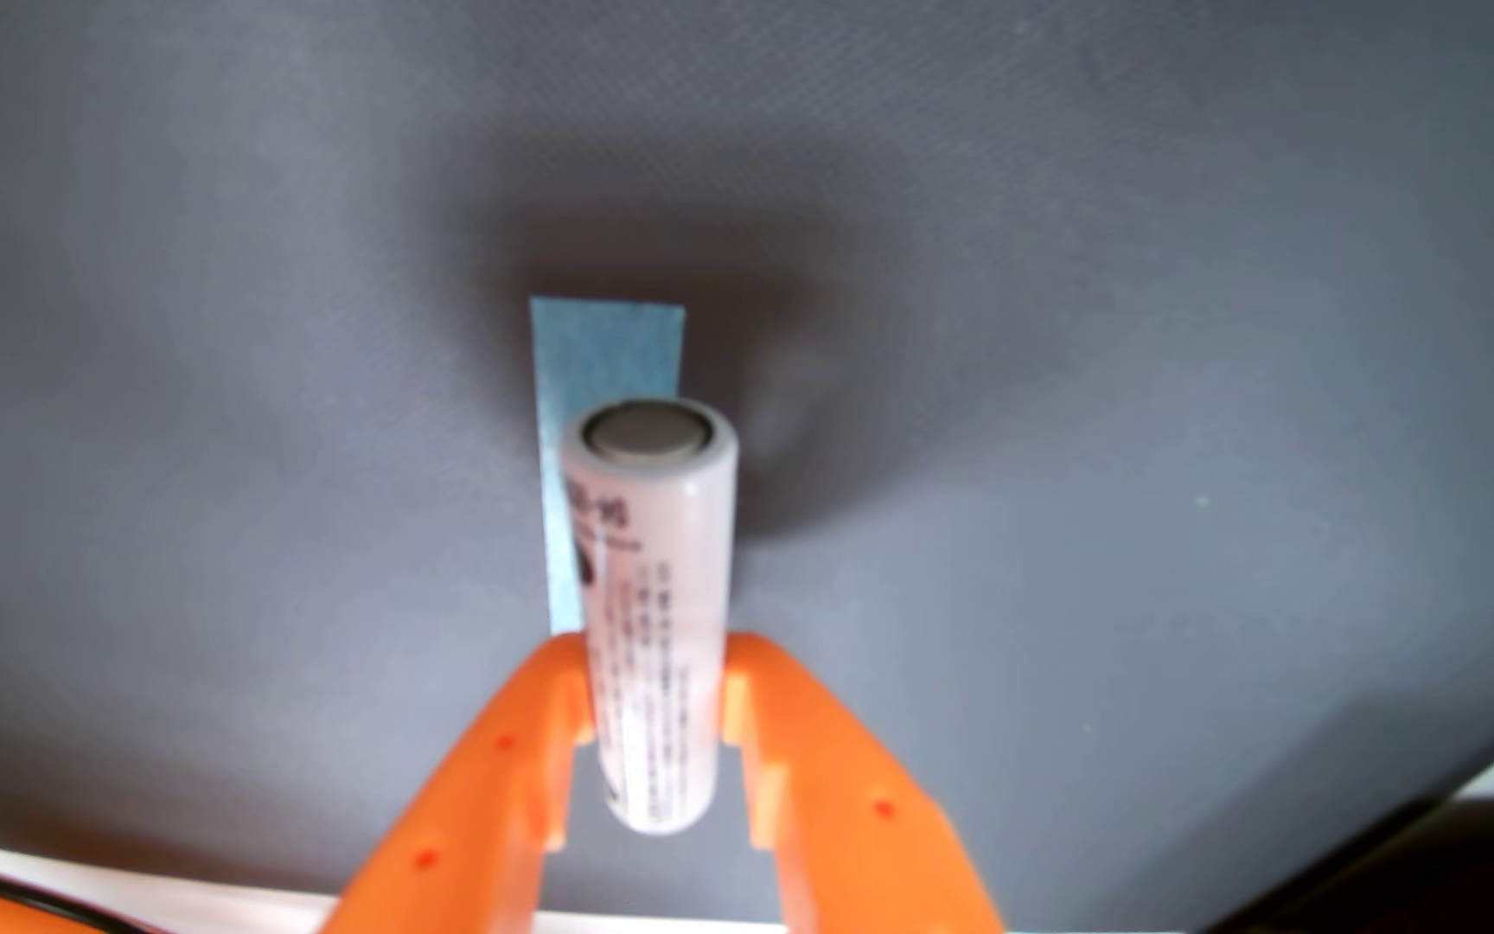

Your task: Insert Battery

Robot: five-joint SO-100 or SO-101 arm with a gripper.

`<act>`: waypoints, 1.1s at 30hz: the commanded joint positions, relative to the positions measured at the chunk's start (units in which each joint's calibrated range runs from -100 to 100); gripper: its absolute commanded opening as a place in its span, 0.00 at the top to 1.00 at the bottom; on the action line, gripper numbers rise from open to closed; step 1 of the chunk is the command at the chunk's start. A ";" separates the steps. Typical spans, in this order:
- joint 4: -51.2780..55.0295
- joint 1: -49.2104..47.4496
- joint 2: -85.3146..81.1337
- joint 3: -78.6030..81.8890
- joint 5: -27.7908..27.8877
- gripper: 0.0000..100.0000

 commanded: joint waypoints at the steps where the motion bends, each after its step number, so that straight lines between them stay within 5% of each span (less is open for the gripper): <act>1: 0.51 -3.48 -5.80 -1.64 -0.45 0.98; 11: 7.70 -15.52 -17.22 -0.11 -3.33 0.98; 20: 0.76 -15.87 -19.64 7.19 -9.72 0.98; 33: -2.80 -25.20 -19.22 9.17 -11.57 0.98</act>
